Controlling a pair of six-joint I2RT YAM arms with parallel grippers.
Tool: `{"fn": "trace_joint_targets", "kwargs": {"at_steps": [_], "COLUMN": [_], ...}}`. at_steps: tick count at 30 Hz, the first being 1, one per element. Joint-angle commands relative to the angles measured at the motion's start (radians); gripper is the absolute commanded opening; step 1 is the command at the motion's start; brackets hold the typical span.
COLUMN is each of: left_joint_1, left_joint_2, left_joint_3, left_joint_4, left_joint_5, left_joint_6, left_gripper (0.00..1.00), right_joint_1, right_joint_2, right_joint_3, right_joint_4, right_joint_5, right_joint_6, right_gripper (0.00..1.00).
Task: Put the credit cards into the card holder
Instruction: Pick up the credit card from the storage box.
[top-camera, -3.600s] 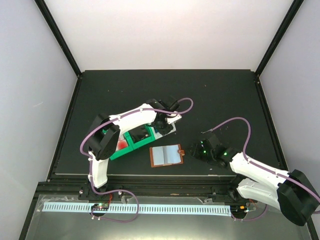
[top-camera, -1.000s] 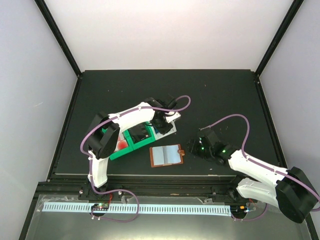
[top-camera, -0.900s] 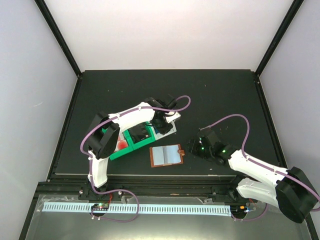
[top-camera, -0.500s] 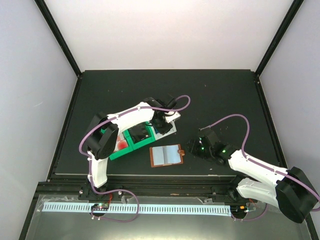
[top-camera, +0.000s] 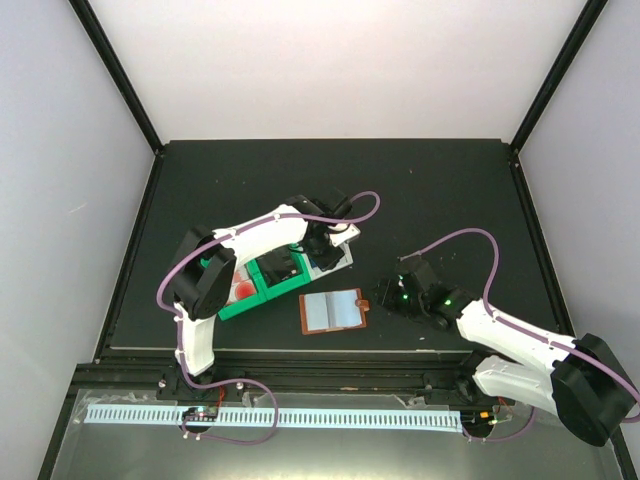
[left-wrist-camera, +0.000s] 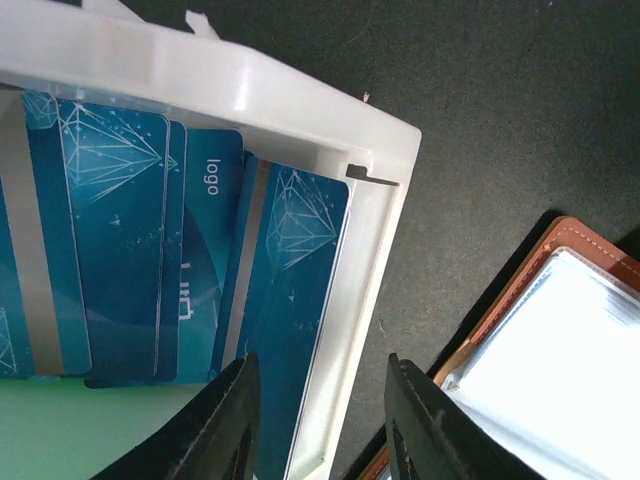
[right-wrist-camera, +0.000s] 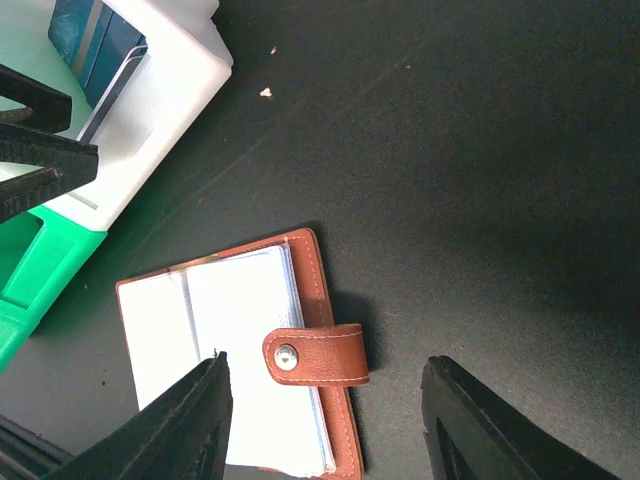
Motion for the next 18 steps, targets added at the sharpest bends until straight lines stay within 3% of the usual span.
{"fn": "trace_joint_targets", "kwargs": {"at_steps": [1,6,18], "left_joint_1": [0.004,0.004,0.004], "left_joint_2": [0.023,0.049,0.010], "left_joint_3": [0.012,0.017,0.012], "left_joint_4": [0.009,0.006,-0.015], "left_joint_5": [0.001,0.013,0.028], "left_joint_6": [0.006,0.011,0.009], "left_gripper": [0.37,0.38,0.28], "right_joint_1": [-0.005,-0.005,-0.006], "right_joint_2": [0.003,-0.001,-0.001], "right_joint_3": [-0.015,-0.018,-0.018], "right_joint_4": [0.024,0.019,0.019], "right_joint_5": [-0.001,0.002,0.003], "right_joint_6": [0.006,0.005,0.004], "right_gripper": [0.54,0.54,0.54]}}
